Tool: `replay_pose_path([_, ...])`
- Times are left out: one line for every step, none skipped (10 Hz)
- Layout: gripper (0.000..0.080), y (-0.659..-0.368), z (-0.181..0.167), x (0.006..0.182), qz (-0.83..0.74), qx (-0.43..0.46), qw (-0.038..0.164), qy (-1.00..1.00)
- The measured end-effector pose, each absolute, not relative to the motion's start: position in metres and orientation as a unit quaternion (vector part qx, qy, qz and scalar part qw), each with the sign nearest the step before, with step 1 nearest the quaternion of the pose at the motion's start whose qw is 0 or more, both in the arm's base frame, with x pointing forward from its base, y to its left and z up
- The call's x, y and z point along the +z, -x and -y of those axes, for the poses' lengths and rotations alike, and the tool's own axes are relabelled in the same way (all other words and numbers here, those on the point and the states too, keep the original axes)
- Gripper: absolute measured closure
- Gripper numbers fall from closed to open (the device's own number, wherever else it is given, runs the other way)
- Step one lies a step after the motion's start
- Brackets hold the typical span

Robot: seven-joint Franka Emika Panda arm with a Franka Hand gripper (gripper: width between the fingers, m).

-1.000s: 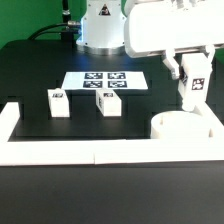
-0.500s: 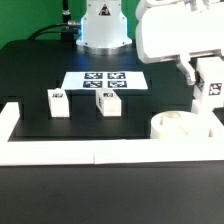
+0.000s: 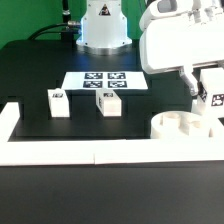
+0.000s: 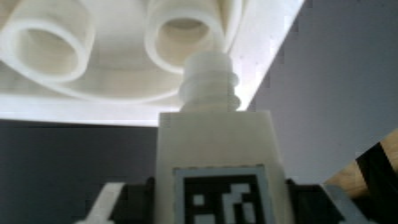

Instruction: Assemble stool

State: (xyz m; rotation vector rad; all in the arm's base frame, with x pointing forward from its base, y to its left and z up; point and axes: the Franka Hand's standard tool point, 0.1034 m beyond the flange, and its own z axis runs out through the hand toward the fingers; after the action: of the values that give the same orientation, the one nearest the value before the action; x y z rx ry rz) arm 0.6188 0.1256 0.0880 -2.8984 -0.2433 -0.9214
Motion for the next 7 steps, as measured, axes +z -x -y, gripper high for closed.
replay_pose_path([0.0463,-0.6175,-0.1257,0.0879,0.080,-0.302,0.045,0.949])
replay_pose_path([0.0463,-0.6167,-0.1253,0.0879,0.081,-0.301,0.045,0.949])
replay_pose_path([0.0463,-0.6168,-0.1247,0.0879,0.081,-0.301,0.044,0.949])
replay_pose_path([0.0463,-0.6167,-0.1236,0.0877,0.082,-0.302,0.043,0.949])
replay_pose_path([0.0463,-0.6155,-0.1214,0.0861,0.082,-0.300,0.042,0.950])
replay_pose_path([0.0463,-0.6141,-0.1194,0.0845,0.081,-0.297,0.042,0.950])
replay_pose_path([0.0463,-0.6134,-0.1193,0.0839,0.081,-0.297,0.042,0.951])
